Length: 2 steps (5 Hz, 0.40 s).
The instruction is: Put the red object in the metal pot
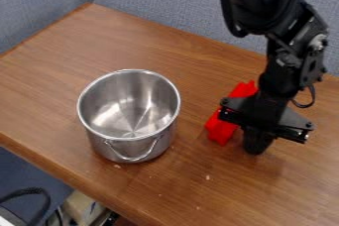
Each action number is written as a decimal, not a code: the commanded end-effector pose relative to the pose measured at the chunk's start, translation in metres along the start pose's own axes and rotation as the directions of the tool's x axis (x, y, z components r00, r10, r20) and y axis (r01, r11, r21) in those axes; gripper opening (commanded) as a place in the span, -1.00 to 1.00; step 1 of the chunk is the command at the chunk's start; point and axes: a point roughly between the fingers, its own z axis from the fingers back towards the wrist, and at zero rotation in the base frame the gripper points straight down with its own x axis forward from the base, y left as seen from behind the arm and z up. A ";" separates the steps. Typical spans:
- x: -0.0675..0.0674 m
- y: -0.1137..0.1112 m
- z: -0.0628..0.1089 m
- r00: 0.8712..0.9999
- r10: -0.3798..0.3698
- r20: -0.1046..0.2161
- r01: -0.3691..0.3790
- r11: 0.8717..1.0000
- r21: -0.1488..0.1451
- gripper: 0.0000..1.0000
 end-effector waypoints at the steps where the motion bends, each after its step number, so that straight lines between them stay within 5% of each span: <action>1: 0.006 -0.004 0.033 0.998 0.025 0.061 -0.023 0.999 -0.022 -1.00; 2: 0.008 0.003 0.049 0.998 0.031 0.058 -0.031 0.999 -0.010 -1.00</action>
